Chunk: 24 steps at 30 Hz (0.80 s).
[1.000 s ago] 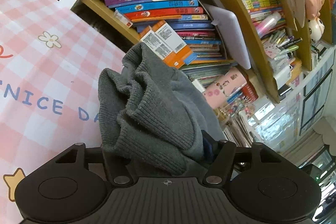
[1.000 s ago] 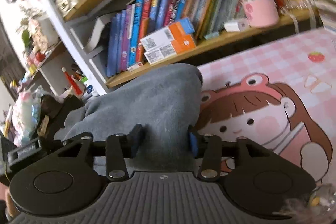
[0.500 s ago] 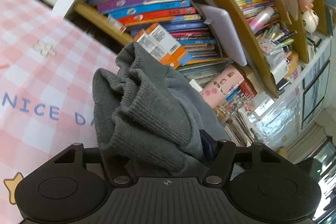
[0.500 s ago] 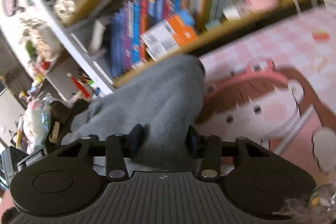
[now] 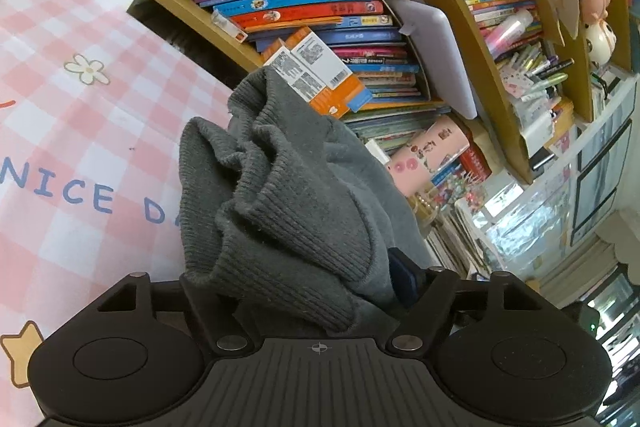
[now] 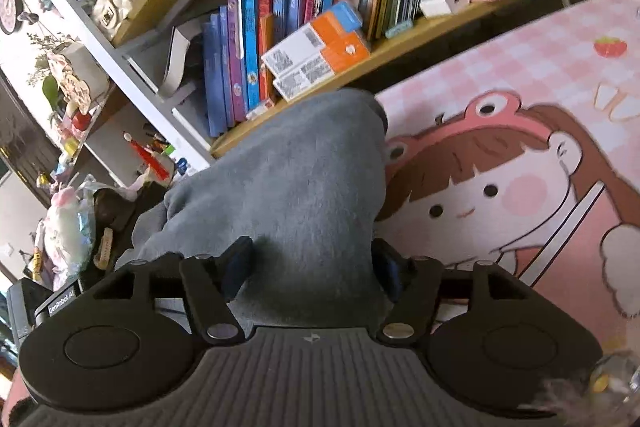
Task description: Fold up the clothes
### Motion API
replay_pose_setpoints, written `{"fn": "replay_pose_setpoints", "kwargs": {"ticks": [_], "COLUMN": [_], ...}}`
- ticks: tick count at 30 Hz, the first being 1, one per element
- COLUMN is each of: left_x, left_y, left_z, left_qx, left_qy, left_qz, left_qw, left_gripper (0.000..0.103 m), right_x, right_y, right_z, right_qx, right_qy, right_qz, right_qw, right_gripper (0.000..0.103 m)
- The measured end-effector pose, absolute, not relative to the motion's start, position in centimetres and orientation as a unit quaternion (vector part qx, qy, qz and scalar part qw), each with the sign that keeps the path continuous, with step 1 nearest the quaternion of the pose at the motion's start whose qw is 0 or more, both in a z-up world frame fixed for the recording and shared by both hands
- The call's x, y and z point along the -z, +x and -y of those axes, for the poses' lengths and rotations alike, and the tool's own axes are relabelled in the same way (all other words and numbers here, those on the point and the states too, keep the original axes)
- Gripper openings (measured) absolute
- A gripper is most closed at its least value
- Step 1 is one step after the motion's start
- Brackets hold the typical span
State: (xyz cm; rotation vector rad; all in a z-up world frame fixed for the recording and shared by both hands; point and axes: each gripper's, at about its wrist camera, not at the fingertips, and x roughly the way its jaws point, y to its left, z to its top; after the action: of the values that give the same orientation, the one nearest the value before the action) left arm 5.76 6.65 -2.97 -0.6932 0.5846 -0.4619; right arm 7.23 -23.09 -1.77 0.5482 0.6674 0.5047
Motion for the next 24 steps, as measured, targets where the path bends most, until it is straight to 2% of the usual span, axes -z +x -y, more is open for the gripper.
{"fn": "replay_pose_setpoints", "kwargs": {"ticks": [4, 6, 11, 24], "left_x": [3.0, 2.9, 2.5, 0.4], "left_y": [5.7, 5.6, 5.2, 4.7], "left_z": [-6.6, -6.5, -6.4, -6.8], "left_qx": [0.222, 0.225, 0.226, 0.238], "left_qy": [-0.329, -0.328, -0.319, -0.317], "left_qz": [-0.279, -0.277, -0.266, -0.229], "left_qw": [0.874, 0.875, 0.881, 0.889], "left_gripper": [0.072, 0.07, 0.062, 0.061], "right_x": [1.9, 1.7, 0.6, -1.3], "right_y": [7.3, 7.2, 6.2, 5.8], "right_z": [23.0, 22.9, 22.3, 21.9], "right_qx": [-0.246, -0.249, -0.259, -0.282], "right_qy": [0.267, 0.262, 0.227, 0.214], "right_qz": [-0.32, -0.315, -0.276, -0.241], "right_qw": [0.875, 0.877, 0.897, 0.904], "right_gripper": [0.061, 0.049, 0.039, 0.036]}}
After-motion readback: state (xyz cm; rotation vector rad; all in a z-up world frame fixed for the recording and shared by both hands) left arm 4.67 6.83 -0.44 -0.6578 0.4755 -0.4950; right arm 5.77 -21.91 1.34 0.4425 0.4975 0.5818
